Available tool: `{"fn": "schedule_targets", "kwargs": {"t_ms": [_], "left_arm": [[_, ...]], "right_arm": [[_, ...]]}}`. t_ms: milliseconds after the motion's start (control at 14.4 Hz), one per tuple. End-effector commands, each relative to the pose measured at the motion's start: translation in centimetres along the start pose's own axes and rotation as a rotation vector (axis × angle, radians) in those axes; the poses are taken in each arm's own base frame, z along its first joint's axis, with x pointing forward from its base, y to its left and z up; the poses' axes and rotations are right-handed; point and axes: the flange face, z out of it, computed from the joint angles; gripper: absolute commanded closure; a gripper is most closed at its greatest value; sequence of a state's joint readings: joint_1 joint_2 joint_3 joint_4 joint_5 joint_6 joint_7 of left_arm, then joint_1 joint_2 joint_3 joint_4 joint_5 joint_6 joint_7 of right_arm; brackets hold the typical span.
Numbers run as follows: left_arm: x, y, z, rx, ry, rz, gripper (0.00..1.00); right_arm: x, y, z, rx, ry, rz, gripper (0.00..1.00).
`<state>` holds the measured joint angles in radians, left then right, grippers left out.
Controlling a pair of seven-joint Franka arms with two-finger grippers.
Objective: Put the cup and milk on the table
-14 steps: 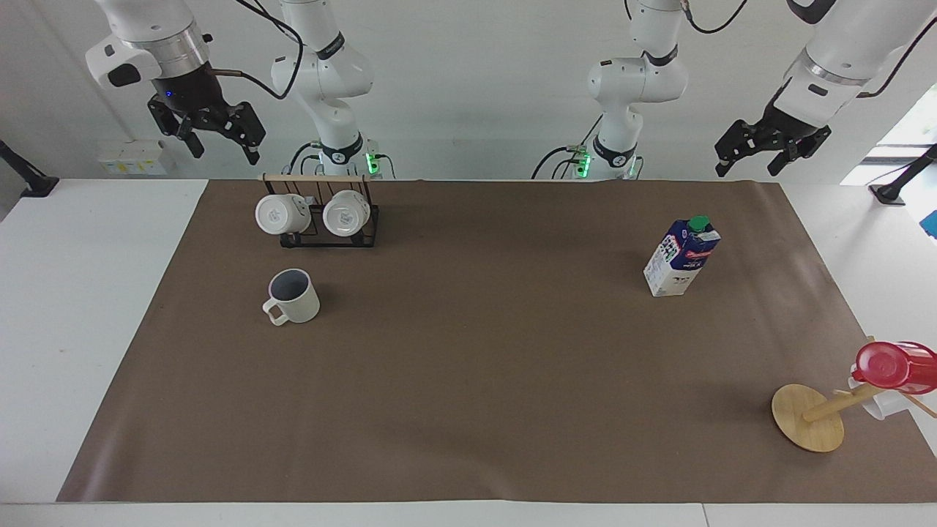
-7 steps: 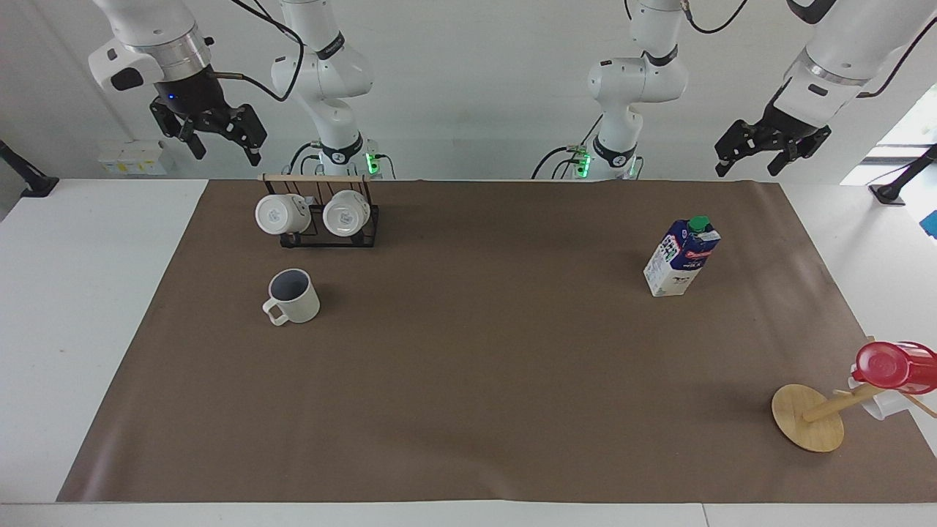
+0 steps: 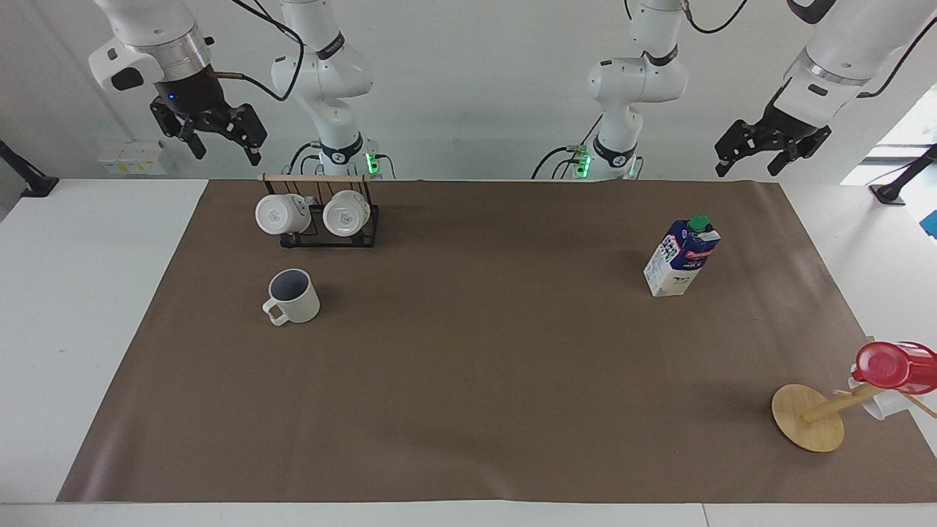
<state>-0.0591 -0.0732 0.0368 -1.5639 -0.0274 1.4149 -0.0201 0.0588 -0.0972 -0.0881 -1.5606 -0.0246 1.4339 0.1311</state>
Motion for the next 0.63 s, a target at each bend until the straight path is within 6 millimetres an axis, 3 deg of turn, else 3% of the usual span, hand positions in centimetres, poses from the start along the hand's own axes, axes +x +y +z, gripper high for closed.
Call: {"fn": "schedule_targets", "kwargs": {"t_ms": [0,279,488,557], "left_arm": [[-0.6,-0.3,-0.1,-0.007,0.008,-0.007,0.00],[-0.6,-0.3,-0.1,-0.007,0.008,-0.007,0.00],[-0.6,-0.3,-0.1,-0.007,0.008,-0.007,0.00],[-0.6,-0.3,0.0,-0.007,0.007,-0.007,0.00]], "right_arm": [[-0.5,0.5,0.6,0.011,-0.003,-0.010,0.00],[-0.3,0.2,1.8,0.008,-0.024,-0.011,0.00],[0.6,-1.1,4.1,0.015,0.014,-0.035,0.00],[0.8,-1.5,5.7,0.012,0.001,-0.041,0.00]]}}
